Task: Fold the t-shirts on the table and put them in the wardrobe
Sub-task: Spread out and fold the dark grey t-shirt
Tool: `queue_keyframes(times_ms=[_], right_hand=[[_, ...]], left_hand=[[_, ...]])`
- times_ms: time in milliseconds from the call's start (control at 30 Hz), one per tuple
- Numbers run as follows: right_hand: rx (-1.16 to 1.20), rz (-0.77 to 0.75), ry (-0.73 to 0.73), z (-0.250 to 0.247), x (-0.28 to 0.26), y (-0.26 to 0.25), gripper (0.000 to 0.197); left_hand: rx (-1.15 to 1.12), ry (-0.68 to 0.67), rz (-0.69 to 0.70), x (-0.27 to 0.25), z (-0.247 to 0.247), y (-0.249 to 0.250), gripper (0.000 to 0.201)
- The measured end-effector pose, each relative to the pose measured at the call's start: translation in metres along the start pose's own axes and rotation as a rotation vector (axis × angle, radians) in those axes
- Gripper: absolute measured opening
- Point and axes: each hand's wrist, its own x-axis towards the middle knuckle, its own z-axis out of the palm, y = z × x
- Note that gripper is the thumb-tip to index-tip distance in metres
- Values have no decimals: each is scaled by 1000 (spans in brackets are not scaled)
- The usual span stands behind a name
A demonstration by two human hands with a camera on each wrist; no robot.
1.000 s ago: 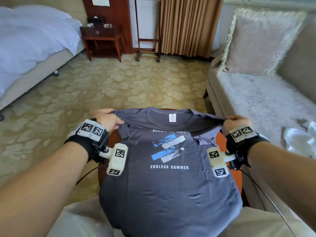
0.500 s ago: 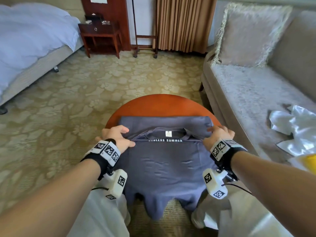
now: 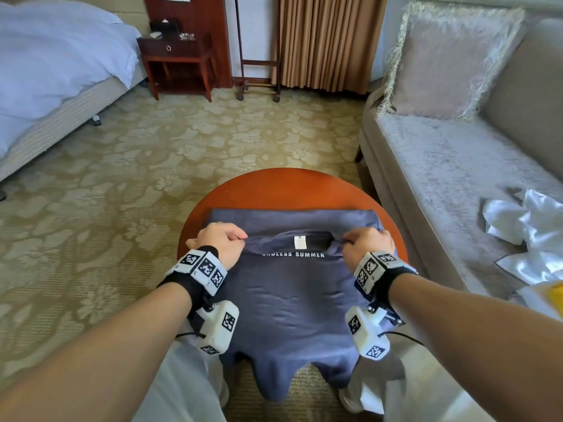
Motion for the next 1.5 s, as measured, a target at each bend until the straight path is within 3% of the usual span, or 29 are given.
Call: queue_keyframes(times_ms=[67, 200, 267, 333, 400, 467, 533, 600, 667, 733, 833, 933, 1033, 1133, 1233, 1333, 1400, 1500], right_hand=[[92, -11, 28, -15, -7, -6, 32], [162, -32, 67, -39, -22, -6, 17], [123, -23, 13, -40, -32, -1, 15], [-57, -44, -162, -33, -40, 5, 16], [-223, -67, -292, -25, -42, 12, 19], [-169, -60, -250, -28, -40, 13, 17], [-62, -3, -130, -37, -35, 11, 13], [-41, 36, -49, -44, -22, 10, 16], [-59, 48, 2, -48, -8, 7, 24], [-94, 23, -11, -43, 6, 9, 40], [-205, -75, -85, -28, 24, 11, 67], [-325, -95, -214, -11, 37, 11, 70], [-459, -53, -305, 3, 48, 17, 68], [-457, -42, -279, 13, 61, 19, 70], [-356, -41, -248, 13, 85, 11, 68], [-161, -30, -116, 6, 108, -2, 64], [-119, 0, -41, -2, 115, -9, 64], [-187, 27, -84, -10, 121, -12, 66]], left_hand=[[-145, -50, -17, 3, -13, -2, 11], [-250, -125, 41, 0, -36, -2, 27], [-140, -258, 79, -4, -44, -2, 27], [126, -433, 110, -13, -48, 1, 12], [343, -522, 119, -20, -47, 3, 6], [403, -448, 96, -20, -43, 3, 15], [299, -292, 50, -10, -39, 2, 22], [150, -174, 3, 3, -34, -3, 22], [160, -99, 7, 13, -30, -7, 19], [233, -104, 34, 18, -25, -11, 37], [253, -226, 31, 28, -16, -16, 71], [327, -345, -3, 40, -4, -20, 84], [345, -379, -29, 53, 2, -20, 84], [265, -390, -45, 68, 0, -14, 80], [119, -253, -43, 86, -5, -5, 66], [50, -60, -51, 107, -14, -3, 44], [111, -26, -75, 119, -19, -6, 43], [260, -101, -84, 130, -21, -12, 54]])
